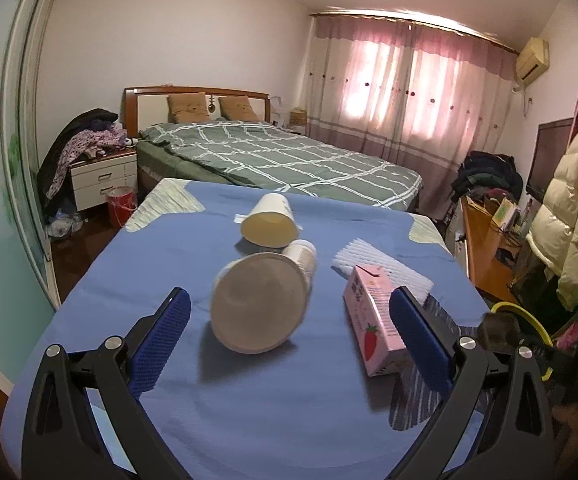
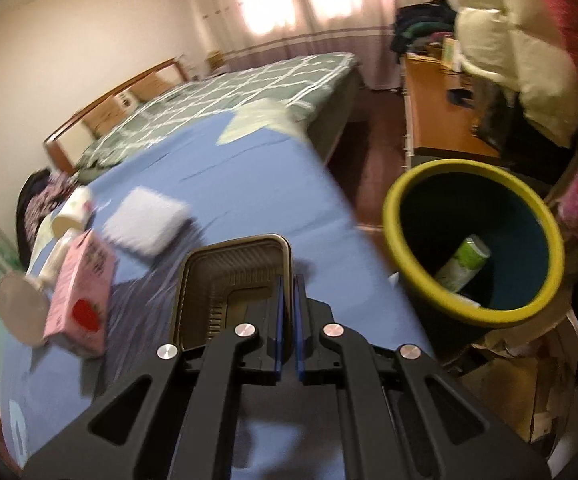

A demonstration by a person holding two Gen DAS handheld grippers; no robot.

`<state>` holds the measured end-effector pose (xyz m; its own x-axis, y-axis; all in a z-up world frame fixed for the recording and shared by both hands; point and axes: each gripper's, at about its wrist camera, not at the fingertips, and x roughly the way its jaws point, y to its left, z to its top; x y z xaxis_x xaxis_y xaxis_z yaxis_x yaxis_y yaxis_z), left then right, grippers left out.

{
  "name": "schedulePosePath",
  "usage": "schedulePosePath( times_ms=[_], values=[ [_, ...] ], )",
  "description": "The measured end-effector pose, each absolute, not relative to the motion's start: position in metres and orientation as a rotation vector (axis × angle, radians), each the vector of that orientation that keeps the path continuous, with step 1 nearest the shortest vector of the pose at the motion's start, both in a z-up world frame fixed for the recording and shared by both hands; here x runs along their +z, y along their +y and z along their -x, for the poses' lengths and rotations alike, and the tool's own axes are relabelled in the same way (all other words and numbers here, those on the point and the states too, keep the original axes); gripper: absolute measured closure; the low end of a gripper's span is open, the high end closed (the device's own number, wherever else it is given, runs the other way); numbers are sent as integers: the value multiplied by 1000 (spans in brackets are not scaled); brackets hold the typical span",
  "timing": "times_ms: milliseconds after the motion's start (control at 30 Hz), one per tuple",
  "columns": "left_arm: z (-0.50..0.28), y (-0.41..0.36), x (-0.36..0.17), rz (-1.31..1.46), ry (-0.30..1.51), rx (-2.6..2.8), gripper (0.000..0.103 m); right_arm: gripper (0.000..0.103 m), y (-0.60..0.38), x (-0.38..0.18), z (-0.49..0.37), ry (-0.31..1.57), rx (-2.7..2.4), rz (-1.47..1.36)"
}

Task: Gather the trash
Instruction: 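Carry the brown tray over the bin and release it with the right gripper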

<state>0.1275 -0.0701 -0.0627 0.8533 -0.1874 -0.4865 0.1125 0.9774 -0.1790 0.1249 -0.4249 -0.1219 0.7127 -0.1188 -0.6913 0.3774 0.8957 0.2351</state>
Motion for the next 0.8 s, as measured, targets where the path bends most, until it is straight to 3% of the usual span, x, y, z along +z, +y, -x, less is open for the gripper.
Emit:
schedulePosePath(
  times_ms=[667, 800],
  values=[
    [-140, -136, -82, 50, 580, -267, 5, 98, -548, -132, -107, 649, -678, -525],
    [-142, -147, -85, 35, 584, -283, 5, 88, -548, -132, -107, 639, -693, -526]
  ],
)
